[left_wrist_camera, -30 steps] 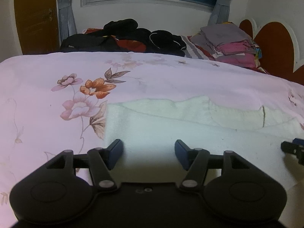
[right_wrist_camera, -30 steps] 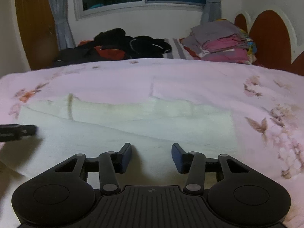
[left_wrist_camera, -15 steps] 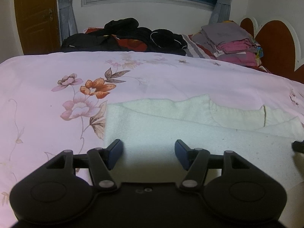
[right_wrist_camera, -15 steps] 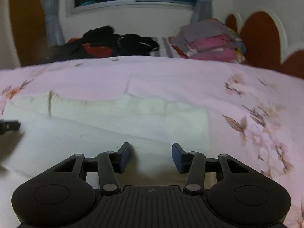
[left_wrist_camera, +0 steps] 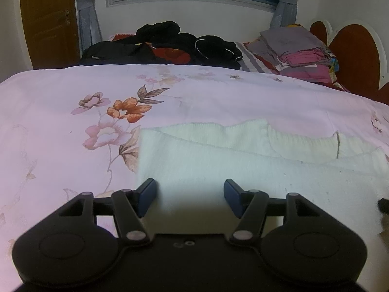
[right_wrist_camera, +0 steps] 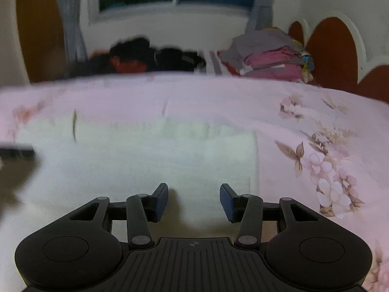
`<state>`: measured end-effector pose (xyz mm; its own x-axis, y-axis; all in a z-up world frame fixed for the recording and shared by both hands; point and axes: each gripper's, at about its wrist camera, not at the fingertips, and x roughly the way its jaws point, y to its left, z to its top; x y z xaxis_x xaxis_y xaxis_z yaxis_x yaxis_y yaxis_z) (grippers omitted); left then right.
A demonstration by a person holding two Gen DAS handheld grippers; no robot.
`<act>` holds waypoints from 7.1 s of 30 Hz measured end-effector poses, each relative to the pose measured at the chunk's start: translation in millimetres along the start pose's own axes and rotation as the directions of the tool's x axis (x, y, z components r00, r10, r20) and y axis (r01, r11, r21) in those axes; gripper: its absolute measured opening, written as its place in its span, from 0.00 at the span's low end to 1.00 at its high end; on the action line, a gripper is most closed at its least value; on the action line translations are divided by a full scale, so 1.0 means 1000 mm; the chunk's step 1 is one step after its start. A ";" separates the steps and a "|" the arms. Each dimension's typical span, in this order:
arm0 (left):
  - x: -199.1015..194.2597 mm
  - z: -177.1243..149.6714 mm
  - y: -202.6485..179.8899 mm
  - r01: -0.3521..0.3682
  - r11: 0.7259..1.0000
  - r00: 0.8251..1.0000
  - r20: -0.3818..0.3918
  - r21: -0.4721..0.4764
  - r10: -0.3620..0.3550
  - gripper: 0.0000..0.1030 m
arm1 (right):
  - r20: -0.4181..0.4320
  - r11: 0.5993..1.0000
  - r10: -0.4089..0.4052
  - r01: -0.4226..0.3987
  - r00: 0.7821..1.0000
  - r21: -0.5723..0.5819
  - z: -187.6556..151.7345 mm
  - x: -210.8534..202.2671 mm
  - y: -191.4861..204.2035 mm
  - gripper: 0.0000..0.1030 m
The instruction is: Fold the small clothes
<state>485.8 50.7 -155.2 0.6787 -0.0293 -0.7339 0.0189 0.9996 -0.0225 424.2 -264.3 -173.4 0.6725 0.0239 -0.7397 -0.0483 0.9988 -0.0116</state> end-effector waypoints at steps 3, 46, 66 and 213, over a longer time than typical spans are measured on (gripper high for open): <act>-0.005 -0.003 0.001 0.002 1.000 1.000 -0.003 -0.005 -0.002 0.60 | 0.000 0.999 0.019 -0.019 1.000 0.046 -0.001 0.001 -0.008 0.46; -0.103 -0.062 -0.048 -0.004 1.000 1.000 -0.010 0.031 0.004 0.64 | -0.030 0.979 0.199 -0.200 0.980 -0.038 -0.027 -0.057 -0.018 0.49; -0.158 -0.149 -0.024 -0.003 1.000 0.996 -0.090 0.030 0.006 0.64 | -0.059 0.976 0.202 -0.206 0.978 -0.069 -0.118 -0.130 0.001 0.49; 0.018 0.033 0.020 0.165 0.975 0.986 -0.004 -0.149 -0.168 0.38 | 0.068 0.969 0.133 -0.144 0.989 0.202 0.056 0.031 -0.073 0.59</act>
<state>522.9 70.4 -146.7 0.6626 -0.1966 -0.7227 0.0214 0.9695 -0.2440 489.6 -334.4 -157.4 0.7087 0.1594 -0.6872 0.0055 0.9729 0.2313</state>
